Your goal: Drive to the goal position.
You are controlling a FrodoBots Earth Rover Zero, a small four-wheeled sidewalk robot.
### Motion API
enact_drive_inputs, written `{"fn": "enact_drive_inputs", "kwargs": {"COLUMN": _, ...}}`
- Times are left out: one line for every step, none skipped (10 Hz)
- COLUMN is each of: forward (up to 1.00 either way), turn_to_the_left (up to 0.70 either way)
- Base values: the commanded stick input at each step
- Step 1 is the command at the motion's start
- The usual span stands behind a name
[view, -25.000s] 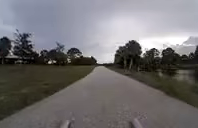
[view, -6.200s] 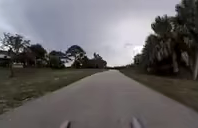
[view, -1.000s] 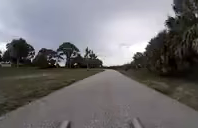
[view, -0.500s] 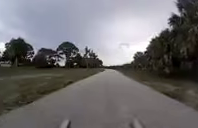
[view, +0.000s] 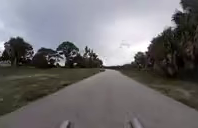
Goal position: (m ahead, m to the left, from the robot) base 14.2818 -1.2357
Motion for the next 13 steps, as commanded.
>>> {"fn": "enact_drive_inputs", "kwargs": {"forward": 1.0, "turn_to_the_left": 0.0}}
{"fn": "enact_drive_inputs", "kwargs": {"forward": 1.0, "turn_to_the_left": 0.0}}
{"fn": "enact_drive_inputs", "kwargs": {"forward": 1.0, "turn_to_the_left": 0.0}}
{"fn": "enact_drive_inputs", "kwargs": {"forward": 1.0, "turn_to_the_left": 0.0}}
{"fn": "enact_drive_inputs", "kwargs": {"forward": 1.0, "turn_to_the_left": 0.0}}
{"fn": "enact_drive_inputs", "kwargs": {"forward": 1.0, "turn_to_the_left": 0.0}}
{"fn": "enact_drive_inputs", "kwargs": {"forward": 1.0, "turn_to_the_left": 0.0}}
{"fn": "enact_drive_inputs", "kwargs": {"forward": 1.0, "turn_to_the_left": 0.0}}
{"fn": "enact_drive_inputs", "kwargs": {"forward": 1.0, "turn_to_the_left": 0.0}}
{"fn": "enact_drive_inputs", "kwargs": {"forward": 1.0, "turn_to_the_left": 0.0}}
{"fn": "enact_drive_inputs", "kwargs": {"forward": 1.0, "turn_to_the_left": 0.0}}
{"fn": "enact_drive_inputs", "kwargs": {"forward": 1.0, "turn_to_the_left": 0.0}}
{"fn": "enact_drive_inputs", "kwargs": {"forward": 1.0, "turn_to_the_left": 0.0}}
